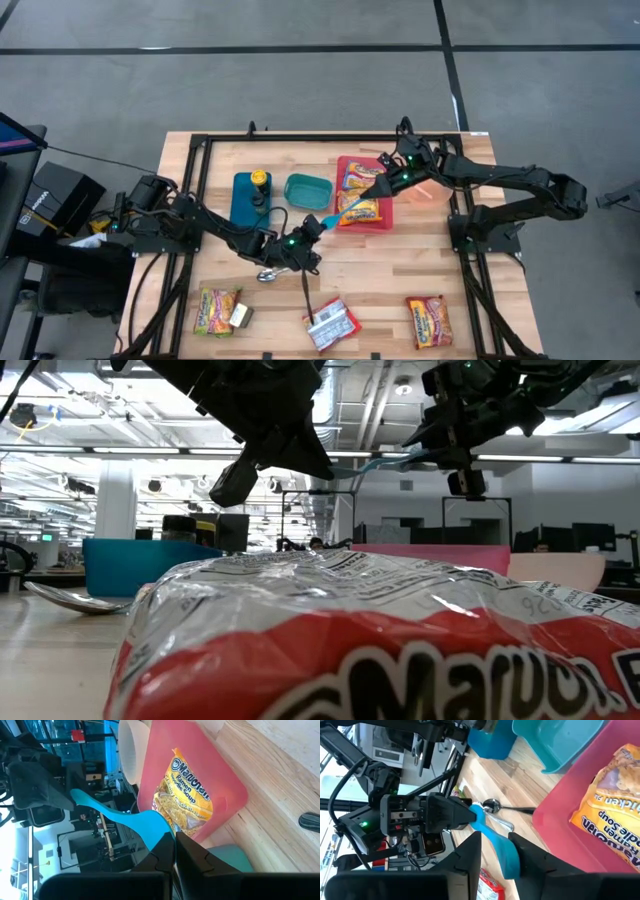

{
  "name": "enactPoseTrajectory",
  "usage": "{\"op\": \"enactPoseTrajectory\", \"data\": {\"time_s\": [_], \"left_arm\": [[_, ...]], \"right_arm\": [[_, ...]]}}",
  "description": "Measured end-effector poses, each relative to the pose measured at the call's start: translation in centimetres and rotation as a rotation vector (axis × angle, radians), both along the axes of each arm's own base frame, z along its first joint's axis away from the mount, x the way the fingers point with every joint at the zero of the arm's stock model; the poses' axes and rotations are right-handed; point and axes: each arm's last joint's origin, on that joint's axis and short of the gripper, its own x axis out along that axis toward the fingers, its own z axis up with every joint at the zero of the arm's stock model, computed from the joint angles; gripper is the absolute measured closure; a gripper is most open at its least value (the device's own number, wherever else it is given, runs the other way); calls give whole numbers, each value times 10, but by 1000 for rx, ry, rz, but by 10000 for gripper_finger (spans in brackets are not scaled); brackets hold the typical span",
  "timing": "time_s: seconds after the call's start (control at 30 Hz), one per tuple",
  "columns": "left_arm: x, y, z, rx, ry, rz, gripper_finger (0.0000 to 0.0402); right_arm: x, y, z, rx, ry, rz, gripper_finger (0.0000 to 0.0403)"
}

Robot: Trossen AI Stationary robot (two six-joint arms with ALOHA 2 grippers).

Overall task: Pick & Place Food Item
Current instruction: Put the blue baby spoon into the green bin

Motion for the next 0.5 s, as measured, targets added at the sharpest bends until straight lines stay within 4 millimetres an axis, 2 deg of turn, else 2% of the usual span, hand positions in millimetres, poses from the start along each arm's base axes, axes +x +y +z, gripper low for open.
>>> {"op": "enactPoseTrajectory", "data": {"time_s": [0.5], "left_arm": [[0,0,0,0,-1,1,399]], "right_arm": [[0,0,-1,3,10,-3,365]]}}
